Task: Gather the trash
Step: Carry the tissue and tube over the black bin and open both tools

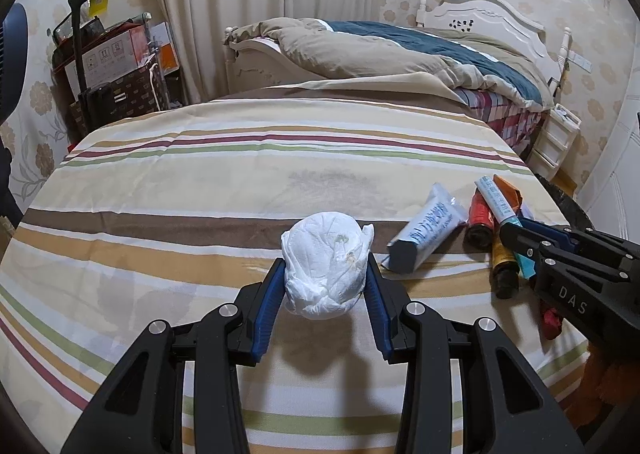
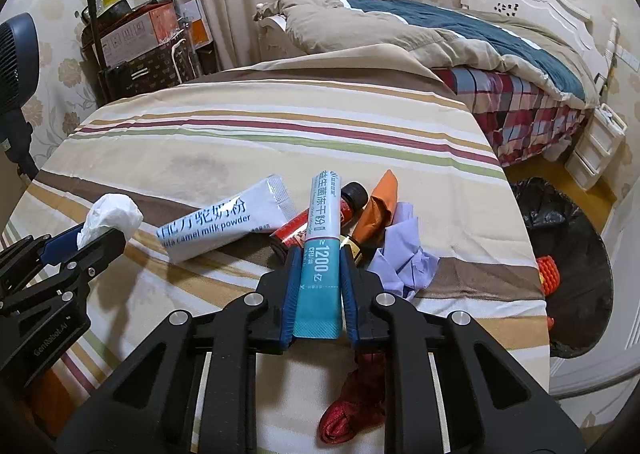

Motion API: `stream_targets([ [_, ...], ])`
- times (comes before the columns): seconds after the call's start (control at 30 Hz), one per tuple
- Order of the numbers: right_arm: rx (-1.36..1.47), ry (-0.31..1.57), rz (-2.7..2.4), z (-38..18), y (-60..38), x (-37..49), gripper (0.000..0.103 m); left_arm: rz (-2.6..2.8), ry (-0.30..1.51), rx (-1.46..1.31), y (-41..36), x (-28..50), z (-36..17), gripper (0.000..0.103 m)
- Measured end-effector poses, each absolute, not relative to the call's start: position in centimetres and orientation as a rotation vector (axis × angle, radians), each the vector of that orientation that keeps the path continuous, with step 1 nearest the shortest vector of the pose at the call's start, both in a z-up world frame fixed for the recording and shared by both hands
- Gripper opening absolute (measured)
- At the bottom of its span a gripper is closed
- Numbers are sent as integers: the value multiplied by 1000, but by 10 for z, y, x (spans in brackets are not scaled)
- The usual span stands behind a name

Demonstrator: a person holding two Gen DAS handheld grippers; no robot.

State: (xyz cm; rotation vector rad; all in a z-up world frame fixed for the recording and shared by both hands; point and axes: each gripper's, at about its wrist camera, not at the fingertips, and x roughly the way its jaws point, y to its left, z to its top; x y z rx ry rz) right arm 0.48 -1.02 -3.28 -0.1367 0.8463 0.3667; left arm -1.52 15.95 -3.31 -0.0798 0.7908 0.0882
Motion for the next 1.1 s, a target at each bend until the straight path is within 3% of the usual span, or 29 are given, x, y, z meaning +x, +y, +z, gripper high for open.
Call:
stream_targets([
  [0.5,-52,761,294,-1,-65,-13,19,-4,735,-69,121,-9,-10,41],
  [1.1,54,714,26,-2,-209,27,19,-250,690,46,-31,53,8,41],
])
